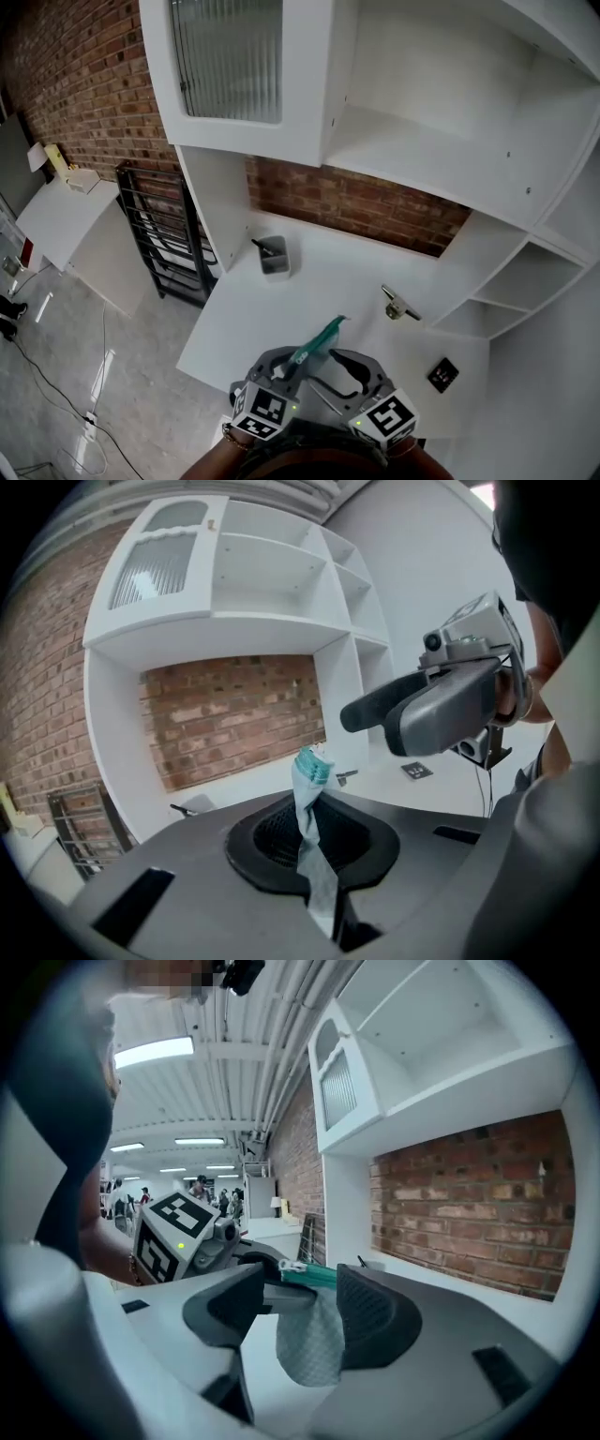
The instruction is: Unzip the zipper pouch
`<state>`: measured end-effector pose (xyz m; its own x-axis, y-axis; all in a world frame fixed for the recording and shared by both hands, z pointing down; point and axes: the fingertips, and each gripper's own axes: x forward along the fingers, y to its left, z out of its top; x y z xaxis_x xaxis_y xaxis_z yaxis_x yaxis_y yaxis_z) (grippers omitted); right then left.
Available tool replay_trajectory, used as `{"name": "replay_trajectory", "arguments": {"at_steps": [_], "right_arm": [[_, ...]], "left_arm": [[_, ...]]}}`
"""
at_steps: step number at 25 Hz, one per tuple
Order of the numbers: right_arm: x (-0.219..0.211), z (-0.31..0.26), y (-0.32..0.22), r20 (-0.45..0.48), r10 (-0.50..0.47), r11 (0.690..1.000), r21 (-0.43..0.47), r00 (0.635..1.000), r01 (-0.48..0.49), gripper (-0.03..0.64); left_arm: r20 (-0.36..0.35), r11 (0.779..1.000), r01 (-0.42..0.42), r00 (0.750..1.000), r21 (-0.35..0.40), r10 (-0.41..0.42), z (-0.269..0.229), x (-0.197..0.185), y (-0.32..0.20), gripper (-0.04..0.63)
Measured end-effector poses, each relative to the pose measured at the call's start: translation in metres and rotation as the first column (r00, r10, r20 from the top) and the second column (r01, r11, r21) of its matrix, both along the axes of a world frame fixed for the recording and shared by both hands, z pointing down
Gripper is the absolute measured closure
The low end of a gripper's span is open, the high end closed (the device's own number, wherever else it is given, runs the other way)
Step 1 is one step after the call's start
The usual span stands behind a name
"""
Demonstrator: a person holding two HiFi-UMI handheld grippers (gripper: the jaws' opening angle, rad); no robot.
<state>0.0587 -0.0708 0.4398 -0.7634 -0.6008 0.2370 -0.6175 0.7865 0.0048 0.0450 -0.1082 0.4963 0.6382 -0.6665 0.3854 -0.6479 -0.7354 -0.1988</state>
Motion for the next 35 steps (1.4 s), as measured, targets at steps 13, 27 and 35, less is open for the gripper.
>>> {"name": "replay_trajectory", "arguments": {"at_steps": [13,27,35], "right_arm": [[-0.019,0.011,-0.008,-0.162,0.117,0.992,0.069,0.98,-0.106,0.433],[-0.011,0.013,-0.002,-0.188,0.109,0.993,0.07,0.976,-0.097,0.502],[-0.011,0.01,0.0,-0.195,0.102,0.992,0.089,0.975,-0.086,0.578]], "left_arm": [[0.048,0.999,0.031,0.998,0.022,-0.032,0.008,0.011,0.003,0.586],[0.048,1.0,0.02,0.999,0.013,-0.02,0.01,0.013,0.008,0.586],[0.075,1.0,0.001,0.997,0.012,-0.002,0.014,0.011,0.009,0.586]]}}
